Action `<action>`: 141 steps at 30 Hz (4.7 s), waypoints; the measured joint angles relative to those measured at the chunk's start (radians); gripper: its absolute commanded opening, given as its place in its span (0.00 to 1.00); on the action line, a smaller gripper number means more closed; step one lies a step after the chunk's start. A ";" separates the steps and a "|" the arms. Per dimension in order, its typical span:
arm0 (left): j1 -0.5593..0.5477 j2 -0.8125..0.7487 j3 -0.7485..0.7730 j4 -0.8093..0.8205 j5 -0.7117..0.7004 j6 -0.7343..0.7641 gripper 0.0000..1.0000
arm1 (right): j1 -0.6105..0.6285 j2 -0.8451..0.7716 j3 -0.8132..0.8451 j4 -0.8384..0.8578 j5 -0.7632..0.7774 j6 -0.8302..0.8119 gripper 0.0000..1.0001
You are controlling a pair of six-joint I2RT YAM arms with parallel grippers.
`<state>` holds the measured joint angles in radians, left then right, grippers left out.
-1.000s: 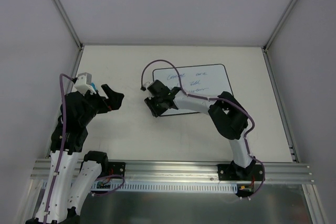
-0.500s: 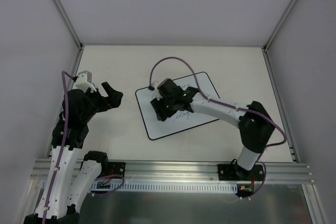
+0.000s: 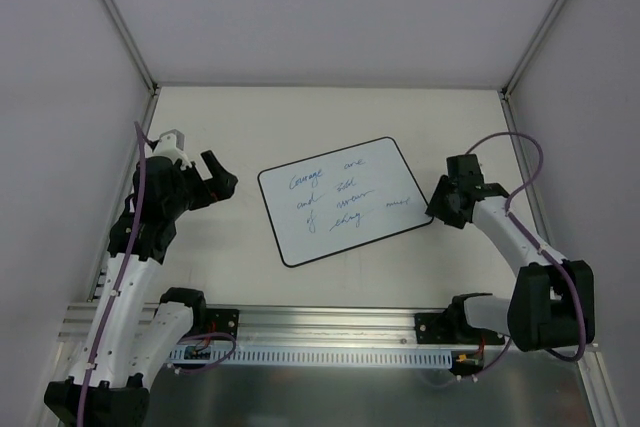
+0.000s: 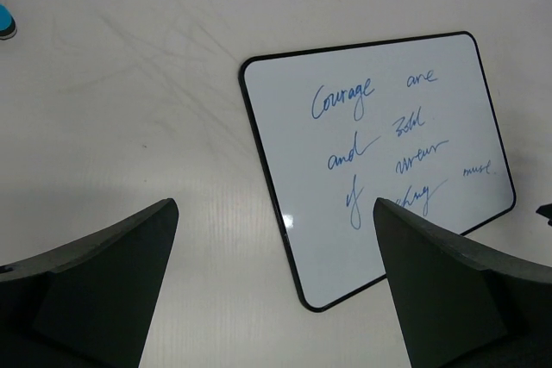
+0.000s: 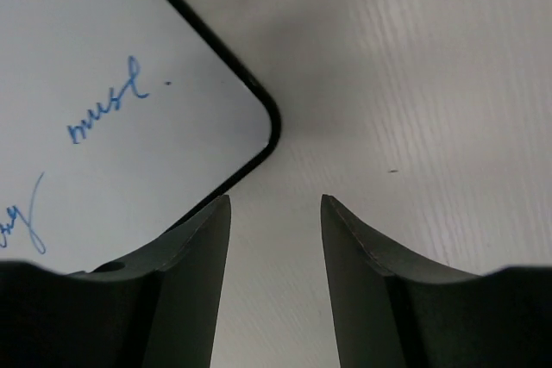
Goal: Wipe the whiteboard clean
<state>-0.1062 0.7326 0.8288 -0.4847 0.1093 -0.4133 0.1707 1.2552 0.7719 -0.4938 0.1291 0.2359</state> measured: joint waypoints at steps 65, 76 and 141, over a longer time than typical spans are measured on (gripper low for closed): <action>0.383 1.127 0.534 0.025 -0.243 0.077 0.69 | -0.024 0.388 0.120 0.245 -0.295 -0.017 0.30; 0.383 1.221 0.571 0.027 -0.242 0.122 0.61 | -0.022 0.375 0.105 0.244 -0.302 -0.018 0.30; 0.312 1.263 0.597 0.028 -0.175 0.184 0.02 | -0.022 0.375 0.104 0.244 -0.320 -0.031 0.31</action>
<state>0.2054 1.9961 1.4258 -0.4564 -0.0658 -0.2295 0.1486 1.6299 0.8757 -0.2501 -0.1913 0.2047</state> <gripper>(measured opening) 0.346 0.304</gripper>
